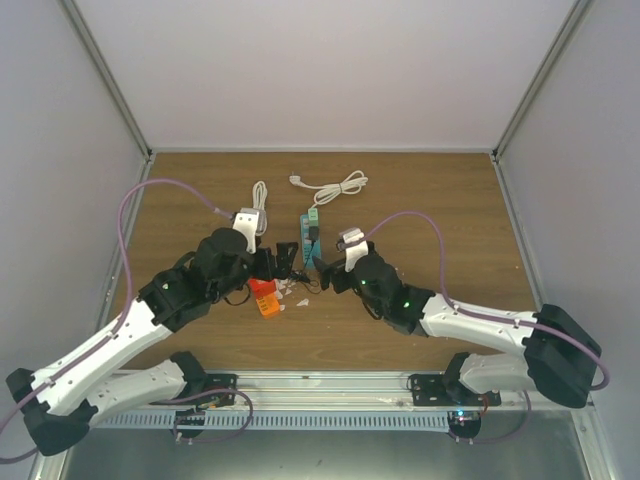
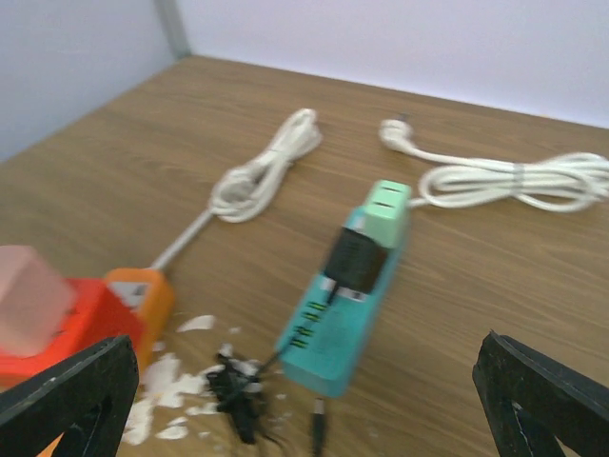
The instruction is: Insert the plug
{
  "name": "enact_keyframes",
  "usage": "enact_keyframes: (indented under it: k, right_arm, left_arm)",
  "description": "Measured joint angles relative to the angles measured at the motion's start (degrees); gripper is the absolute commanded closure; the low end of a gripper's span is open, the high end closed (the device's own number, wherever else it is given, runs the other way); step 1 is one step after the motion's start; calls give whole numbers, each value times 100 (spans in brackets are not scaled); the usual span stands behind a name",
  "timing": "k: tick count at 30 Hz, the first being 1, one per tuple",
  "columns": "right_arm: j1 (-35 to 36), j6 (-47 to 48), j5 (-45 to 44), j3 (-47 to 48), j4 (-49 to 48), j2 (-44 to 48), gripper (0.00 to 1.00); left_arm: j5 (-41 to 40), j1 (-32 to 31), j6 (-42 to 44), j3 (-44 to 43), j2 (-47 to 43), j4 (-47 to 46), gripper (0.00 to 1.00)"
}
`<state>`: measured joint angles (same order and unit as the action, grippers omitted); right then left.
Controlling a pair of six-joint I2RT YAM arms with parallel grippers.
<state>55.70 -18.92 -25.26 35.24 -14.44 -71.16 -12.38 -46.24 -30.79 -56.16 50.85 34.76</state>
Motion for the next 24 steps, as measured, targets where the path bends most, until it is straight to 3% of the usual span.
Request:
enact_keyframes:
  k: [5, 10, 19, 24]
  right_arm:
    - [-4, 264, 1128, 2, -439, -122, 0]
    - [-116, 304, 1657, -7, -605, -157, 1]
    - [-1211, -155, 1611, -118, -577, -125, 0]
    - [-1635, -442, 1523, -455, -575, -70, 0]
  left_arm:
    - [-79, 0, 101, 142, 422, -737, 1]
    - [-254, 2, 369, 212, 1097, -1357, 1]
    - [-229, 42, 892, 201, 1744, -2243, 1]
    - [-31, 245, 1049, 822, 1486, -2999, 1]
